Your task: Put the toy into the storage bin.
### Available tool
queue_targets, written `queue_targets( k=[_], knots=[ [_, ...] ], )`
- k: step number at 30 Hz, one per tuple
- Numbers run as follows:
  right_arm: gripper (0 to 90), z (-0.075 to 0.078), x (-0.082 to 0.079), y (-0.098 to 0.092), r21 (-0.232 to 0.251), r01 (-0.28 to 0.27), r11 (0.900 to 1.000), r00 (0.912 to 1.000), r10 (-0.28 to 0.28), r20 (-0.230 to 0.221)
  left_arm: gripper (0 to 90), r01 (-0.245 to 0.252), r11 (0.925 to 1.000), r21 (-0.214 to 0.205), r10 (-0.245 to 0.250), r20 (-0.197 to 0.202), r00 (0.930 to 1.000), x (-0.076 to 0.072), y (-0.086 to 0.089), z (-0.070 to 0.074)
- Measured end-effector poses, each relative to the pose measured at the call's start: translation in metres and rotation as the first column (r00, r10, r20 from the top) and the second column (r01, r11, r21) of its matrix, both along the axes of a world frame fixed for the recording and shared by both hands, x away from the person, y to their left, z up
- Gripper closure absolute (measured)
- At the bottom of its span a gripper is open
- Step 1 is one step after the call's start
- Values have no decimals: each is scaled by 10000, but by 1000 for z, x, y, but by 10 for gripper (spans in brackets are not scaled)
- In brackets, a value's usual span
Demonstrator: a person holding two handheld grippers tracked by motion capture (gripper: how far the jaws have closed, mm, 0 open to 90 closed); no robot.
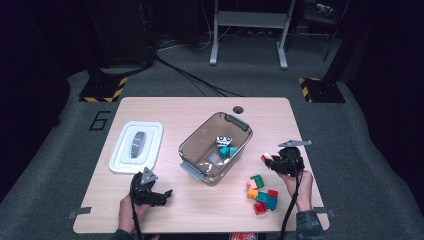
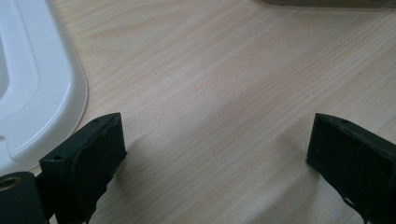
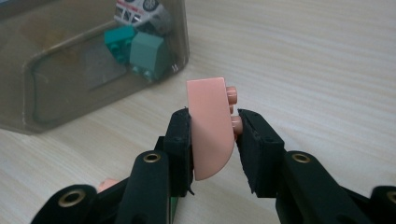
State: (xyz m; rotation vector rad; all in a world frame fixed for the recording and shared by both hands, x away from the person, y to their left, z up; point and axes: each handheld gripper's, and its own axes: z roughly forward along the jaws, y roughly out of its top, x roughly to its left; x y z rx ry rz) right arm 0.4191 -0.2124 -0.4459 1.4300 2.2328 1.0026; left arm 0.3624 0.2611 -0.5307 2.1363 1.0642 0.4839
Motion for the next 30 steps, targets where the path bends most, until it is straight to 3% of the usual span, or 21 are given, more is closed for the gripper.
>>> queue_targets(
  k=[30],
  knots=[
    [660, 62, 21, 22, 11, -437, 9990, 9938, 433, 1019, 44, 5, 10000, -17, -5, -45, 10000, 0, 0, 0]
  ],
)
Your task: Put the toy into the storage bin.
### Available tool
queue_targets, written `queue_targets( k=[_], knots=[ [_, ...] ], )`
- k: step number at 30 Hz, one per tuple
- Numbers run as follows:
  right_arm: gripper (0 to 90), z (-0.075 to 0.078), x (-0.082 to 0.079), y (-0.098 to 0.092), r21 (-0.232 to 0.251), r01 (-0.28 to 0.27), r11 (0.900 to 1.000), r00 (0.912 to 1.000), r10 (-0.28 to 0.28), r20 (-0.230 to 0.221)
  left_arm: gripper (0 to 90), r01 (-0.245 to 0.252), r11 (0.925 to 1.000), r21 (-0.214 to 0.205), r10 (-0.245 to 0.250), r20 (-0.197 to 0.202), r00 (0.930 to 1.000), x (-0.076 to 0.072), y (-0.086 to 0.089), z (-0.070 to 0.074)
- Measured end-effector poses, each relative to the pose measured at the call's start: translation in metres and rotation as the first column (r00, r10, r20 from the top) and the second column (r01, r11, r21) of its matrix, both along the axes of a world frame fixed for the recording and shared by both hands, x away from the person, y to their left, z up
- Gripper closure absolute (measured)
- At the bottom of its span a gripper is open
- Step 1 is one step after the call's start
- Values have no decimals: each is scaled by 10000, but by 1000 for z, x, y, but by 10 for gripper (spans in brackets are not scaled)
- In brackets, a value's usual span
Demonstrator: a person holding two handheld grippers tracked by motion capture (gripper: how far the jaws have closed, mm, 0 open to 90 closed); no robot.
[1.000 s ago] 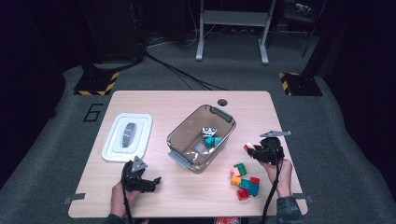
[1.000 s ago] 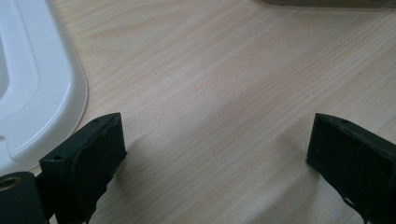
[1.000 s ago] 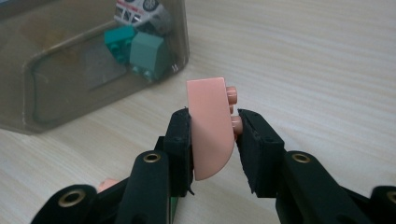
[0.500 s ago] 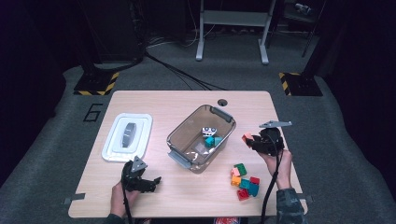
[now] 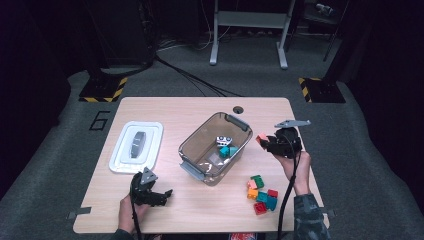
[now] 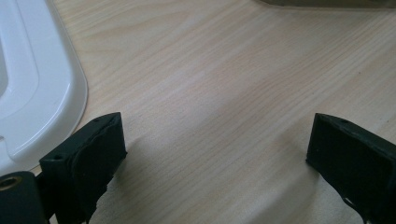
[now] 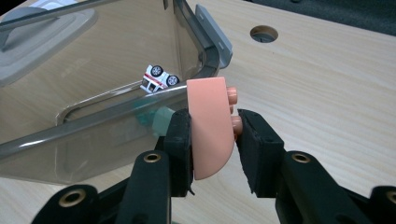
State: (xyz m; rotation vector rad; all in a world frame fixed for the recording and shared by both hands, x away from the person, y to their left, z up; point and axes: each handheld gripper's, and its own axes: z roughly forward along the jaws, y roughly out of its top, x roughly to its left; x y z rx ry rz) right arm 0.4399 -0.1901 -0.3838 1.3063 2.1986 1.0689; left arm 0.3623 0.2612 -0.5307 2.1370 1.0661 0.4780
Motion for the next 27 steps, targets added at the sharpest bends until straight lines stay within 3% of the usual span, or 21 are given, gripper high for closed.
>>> queue_targets(
  k=[15, 27],
  knots=[
    [660, 24, 8, 13, -166, -247, 9996, 9986, 255, 461, 44, -4, 10000, -2, 4, -5, 10000, 0, 0, 0],
    [660, 28, 22, 35, -149, -546, 9984, 9973, 553, 487, 44, 1, 10000, 6, -1, 1, 10000, 0, 0, 0]
  ],
)
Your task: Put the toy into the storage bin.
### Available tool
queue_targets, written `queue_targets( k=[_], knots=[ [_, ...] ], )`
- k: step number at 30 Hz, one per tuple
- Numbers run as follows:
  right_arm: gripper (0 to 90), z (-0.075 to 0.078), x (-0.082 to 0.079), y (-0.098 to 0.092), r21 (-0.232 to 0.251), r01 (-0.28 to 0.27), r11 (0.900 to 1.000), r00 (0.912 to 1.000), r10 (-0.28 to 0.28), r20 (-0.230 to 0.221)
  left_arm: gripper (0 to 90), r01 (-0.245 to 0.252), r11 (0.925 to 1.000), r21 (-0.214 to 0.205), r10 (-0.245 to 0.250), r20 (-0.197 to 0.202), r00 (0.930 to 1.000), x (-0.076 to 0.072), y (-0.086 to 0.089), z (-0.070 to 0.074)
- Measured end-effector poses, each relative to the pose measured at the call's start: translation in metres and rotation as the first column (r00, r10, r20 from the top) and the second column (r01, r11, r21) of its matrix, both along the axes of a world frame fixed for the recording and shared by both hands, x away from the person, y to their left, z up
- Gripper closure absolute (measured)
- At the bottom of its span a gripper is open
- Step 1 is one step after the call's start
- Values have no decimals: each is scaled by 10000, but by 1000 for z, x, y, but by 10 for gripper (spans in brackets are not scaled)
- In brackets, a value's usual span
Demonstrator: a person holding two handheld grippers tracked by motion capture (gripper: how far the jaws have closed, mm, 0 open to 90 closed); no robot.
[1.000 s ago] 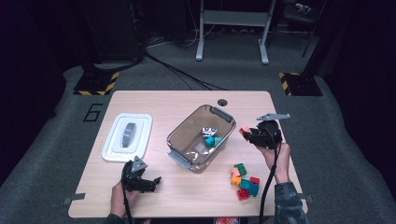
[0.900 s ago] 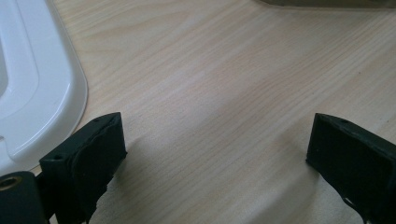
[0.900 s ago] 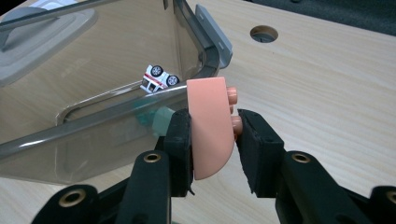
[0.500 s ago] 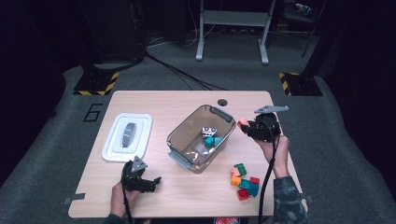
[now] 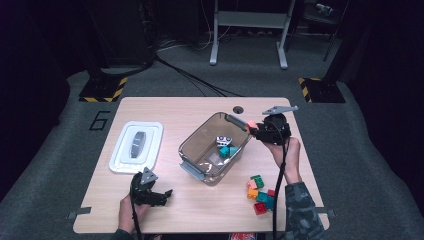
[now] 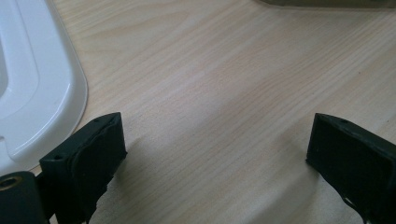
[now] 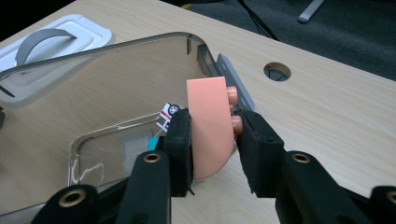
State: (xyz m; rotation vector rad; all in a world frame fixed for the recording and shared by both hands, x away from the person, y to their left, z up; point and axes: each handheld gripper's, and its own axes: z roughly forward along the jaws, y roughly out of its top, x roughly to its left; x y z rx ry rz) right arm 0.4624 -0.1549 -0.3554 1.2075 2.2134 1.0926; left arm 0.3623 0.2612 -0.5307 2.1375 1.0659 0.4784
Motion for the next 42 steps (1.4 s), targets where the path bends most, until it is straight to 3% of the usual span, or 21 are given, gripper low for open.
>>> queue_targets(
  k=[11, 21, 25, 36, 42],
  knots=[
    [660, -8, 8, 31, -261, -718, 9971, 9972, 712, -216, 44, -27, 10000, -39, 27, 12, 10000, 0, 0, 0],
    [658, -28, 10, 50, -690, -981, 9928, 9921, 922, -851, 45, -29, 10000, -44, 29, 11, 10000, 0, 0, 0],
    [656, -31, 9, 52, -755, -997, 9922, 9895, 908, -1126, 45, -26, 10000, -40, 26, 12, 10000, 0, 0, 0],
    [645, -36, 5, 50, -915, -1129, 9894, 9887, 1027, -1089, 45, -29, 10000, -47, 29, 19, 10000, 0, 0, 0],
    [521, -35, 1, 48, -847, -1068, 9907, 9888, 969, -1132, 45, -24, 10000, -38, 24, 15, 10000, 0, 0, 0]
  ],
)
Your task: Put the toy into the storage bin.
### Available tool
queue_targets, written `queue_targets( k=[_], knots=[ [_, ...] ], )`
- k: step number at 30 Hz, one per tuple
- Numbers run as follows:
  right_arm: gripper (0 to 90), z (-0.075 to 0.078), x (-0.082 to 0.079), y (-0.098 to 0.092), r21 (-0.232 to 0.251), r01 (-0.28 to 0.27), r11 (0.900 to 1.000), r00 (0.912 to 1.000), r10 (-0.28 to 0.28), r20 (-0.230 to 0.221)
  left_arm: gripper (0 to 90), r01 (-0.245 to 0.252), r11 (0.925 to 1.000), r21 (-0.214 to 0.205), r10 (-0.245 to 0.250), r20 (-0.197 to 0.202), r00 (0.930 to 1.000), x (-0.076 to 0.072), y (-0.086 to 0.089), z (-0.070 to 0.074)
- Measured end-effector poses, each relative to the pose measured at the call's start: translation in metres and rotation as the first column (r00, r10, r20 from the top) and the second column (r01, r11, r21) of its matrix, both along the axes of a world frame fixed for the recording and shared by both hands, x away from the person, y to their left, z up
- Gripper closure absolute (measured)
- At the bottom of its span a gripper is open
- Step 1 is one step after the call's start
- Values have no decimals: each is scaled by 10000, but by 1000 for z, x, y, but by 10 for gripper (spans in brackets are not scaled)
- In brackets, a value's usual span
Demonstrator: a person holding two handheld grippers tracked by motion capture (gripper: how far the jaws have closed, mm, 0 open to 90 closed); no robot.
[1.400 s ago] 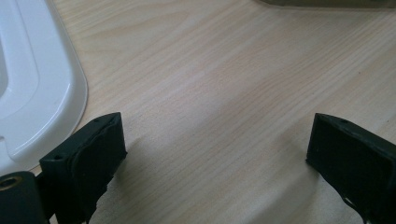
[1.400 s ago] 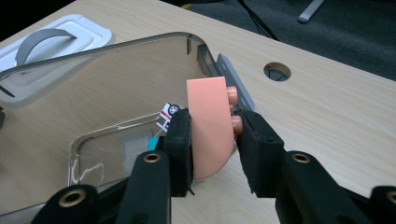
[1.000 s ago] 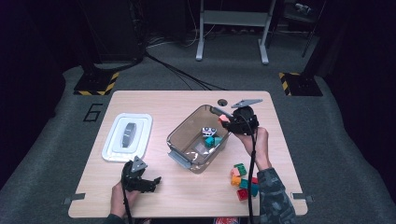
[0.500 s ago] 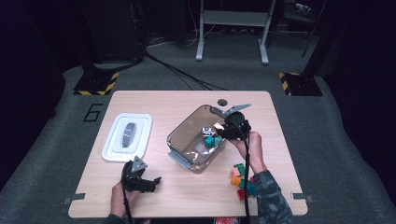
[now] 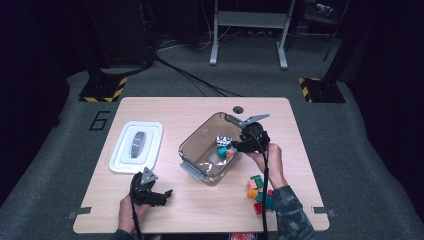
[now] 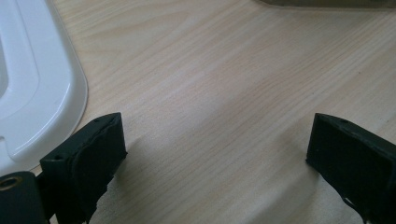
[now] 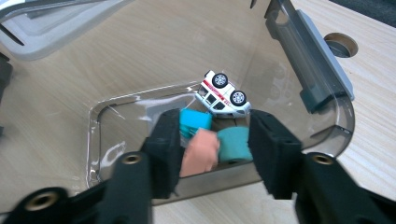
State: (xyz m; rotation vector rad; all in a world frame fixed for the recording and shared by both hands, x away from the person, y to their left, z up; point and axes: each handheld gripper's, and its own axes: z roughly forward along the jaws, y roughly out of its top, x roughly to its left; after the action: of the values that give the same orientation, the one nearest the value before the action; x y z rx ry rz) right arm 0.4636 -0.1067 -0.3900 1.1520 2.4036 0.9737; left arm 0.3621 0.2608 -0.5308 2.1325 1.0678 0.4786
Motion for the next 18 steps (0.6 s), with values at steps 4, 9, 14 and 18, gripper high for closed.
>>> queue_targets(
  k=[4, 9, 14, 18],
  knots=[
    [410, 3, -5, -5, 194, 200, 9996, 9996, -204, 193, 45, 1, 10000, 1, -1, 3, 10000, 0, 0, 0],
    [252, 8, -13, -15, 499, 289, 9983, 9986, -311, 430, 45, 1, 10000, 2, -1, 1, 10000, 0, 0, 0],
    [176, 9, -23, -26, 689, 550, 9961, 9965, -590, 584, 45, 5, 10000, -1, -5, 9, 10000, 0, 0, 0],
    [148, 6, -30, -37, 663, 626, 9958, 9963, -663, 551, 45, 3, 10000, 2, -3, 10, 10000, 0, 0, 0]
  ],
)
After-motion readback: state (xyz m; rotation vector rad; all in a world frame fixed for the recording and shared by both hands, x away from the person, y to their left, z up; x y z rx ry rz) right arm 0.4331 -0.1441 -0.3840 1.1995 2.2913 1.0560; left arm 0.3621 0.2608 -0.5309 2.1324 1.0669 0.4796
